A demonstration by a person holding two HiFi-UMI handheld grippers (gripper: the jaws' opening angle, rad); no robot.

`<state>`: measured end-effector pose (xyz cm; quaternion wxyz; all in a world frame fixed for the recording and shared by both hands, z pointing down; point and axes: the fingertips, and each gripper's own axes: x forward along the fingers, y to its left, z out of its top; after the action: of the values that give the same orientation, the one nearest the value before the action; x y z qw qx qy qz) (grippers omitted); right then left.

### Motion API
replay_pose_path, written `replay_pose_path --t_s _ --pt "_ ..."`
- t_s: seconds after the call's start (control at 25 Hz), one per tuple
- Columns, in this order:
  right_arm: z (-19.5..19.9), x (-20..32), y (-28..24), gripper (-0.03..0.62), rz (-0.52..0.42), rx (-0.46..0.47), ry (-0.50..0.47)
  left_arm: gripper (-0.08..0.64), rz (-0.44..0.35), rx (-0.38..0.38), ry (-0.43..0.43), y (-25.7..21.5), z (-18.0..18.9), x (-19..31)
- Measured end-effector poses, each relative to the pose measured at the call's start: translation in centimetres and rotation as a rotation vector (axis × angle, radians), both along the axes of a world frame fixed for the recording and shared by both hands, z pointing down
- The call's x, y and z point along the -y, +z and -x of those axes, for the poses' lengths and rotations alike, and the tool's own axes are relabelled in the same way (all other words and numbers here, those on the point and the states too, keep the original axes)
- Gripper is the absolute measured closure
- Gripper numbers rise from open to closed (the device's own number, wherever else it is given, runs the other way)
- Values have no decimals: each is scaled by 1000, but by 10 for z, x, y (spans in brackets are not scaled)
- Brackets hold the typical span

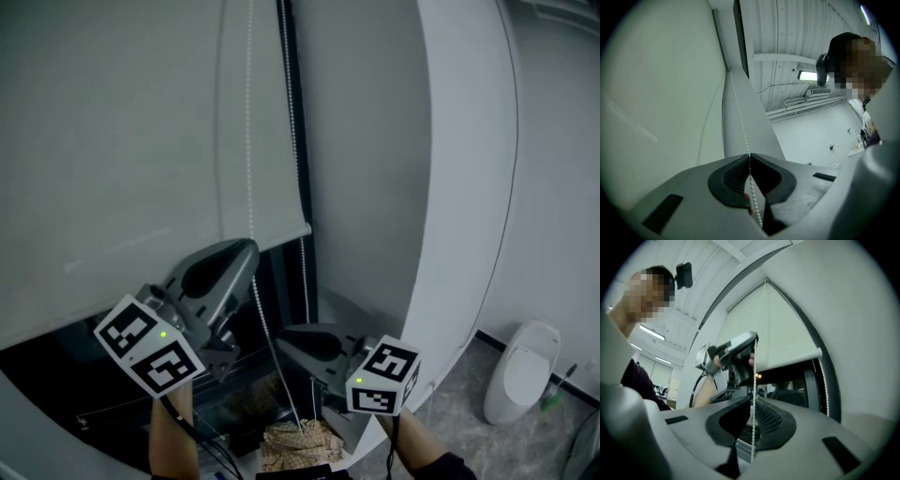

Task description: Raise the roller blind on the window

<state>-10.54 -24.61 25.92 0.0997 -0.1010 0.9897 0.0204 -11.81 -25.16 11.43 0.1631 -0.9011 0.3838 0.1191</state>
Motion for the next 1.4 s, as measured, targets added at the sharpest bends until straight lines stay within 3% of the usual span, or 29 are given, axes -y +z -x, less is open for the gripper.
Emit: replay_pose_path --t_s 0.12,0.28,0.44,0.6,0.88,1.04,1.24,1.4 --pt "-13 7 -49 578 -21 111 24 541 -1 37 -19 9 1 0" --pt "-26 13 -114 578 -89 192 66 541 0 111 -70 36 -13 5" --pt "-24 18 -155 574 -119 233 92 541 7 167 -110 65 -17 7" --pt "-21 20 -179 512 -115 265 85 541 18 231 -147 100 -22 6" --pt "-28 26 -228 514 -152 303 196 541 108 292 -128 135 -28 11" --pt "-23 20 -214 569 -194 205 226 541 140 326 -113 162 -29 6" --pt "-16 8 -169 574 -364 71 337 540 130 418 -97 201 -29 -2" --pt "-13 4 -142 574 -455 -13 421 538 45 272 -101 166 -11 -10"
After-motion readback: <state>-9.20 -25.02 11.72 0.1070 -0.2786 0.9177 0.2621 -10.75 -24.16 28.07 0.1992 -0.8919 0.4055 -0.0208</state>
